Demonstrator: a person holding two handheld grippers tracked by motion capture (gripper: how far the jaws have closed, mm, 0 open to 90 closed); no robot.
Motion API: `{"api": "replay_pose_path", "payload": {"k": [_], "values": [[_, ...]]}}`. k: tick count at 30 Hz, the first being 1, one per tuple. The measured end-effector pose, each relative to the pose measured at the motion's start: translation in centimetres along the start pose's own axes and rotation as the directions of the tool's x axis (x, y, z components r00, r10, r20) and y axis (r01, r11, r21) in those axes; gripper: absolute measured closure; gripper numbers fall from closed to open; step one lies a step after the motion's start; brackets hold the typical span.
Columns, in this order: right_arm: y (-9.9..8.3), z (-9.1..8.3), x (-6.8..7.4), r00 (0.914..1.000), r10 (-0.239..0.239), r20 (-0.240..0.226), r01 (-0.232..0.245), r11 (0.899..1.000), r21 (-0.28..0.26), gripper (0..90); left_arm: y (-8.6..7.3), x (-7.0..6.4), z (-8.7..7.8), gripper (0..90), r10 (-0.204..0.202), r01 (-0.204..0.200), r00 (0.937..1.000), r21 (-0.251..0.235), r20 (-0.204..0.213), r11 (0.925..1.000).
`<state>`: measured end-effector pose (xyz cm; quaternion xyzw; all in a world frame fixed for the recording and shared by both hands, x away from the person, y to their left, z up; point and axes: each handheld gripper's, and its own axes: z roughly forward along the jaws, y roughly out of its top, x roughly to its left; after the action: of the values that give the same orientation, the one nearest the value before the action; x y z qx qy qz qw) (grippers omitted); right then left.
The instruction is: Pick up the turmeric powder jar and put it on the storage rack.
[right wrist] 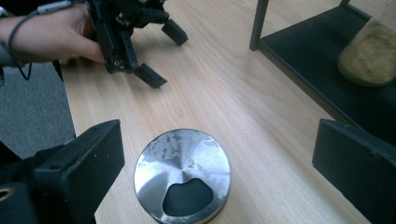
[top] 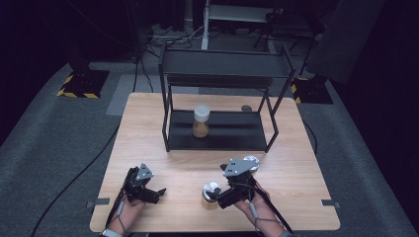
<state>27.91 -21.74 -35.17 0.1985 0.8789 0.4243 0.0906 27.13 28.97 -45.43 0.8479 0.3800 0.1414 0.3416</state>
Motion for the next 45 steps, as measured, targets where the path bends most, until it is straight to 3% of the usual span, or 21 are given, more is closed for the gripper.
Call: {"api": "replay_pose_path", "payload": {"k": [13,24,29,31,39,42,45], "values": [[-0.5,2.2,0.7,0.9998,-0.005,-0.021,0.006,0.998,0.060,3.5,0.0,0.0,0.0,0.0,-0.001,0.001,1.0000,-0.001,0.000,1.0000],[-0.9,4.3,0.5,0.9991,0.004,-0.042,0.002,0.990,0.142,15.0,0.0,0.0,0.0,0.0,-0.001,0.001,1.0000,-0.001,0.000,1.0000],[-0.5,5.1,0.3,0.9981,0.001,-0.061,0.011,0.981,0.192,24.9,0.0,0.0,0.0,0.0,-0.001,0.001,1.0000,-0.001,0.000,1.0000],[-0.4,5.1,0.5,0.9987,-0.012,-0.049,0.021,0.980,0.196,28.9,0.0,0.0,0.0,0.0,-0.001,0.001,1.0000,-0.001,0.000,1.0000],[0.2,5.0,0.7,0.9983,-0.040,-0.043,0.049,0.975,0.216,30.4,0.0,0.0,0.0,0.0,0.000,0.000,1.0000,0.000,0.000,1.0000],[0.4,4.9,0.4,0.9988,-0.014,-0.048,0.024,0.975,0.220,30.6,0.0,0.0,0.0,0.0,0.000,0.000,1.0000,0.000,0.000,1.0000],[0.8,4.6,0.5,0.9990,-0.023,-0.038,0.031,0.975,0.218,30.6,0.0,0.0,0.0,0.0,0.000,0.000,1.0000,0.000,0.000,1.0000]]}}
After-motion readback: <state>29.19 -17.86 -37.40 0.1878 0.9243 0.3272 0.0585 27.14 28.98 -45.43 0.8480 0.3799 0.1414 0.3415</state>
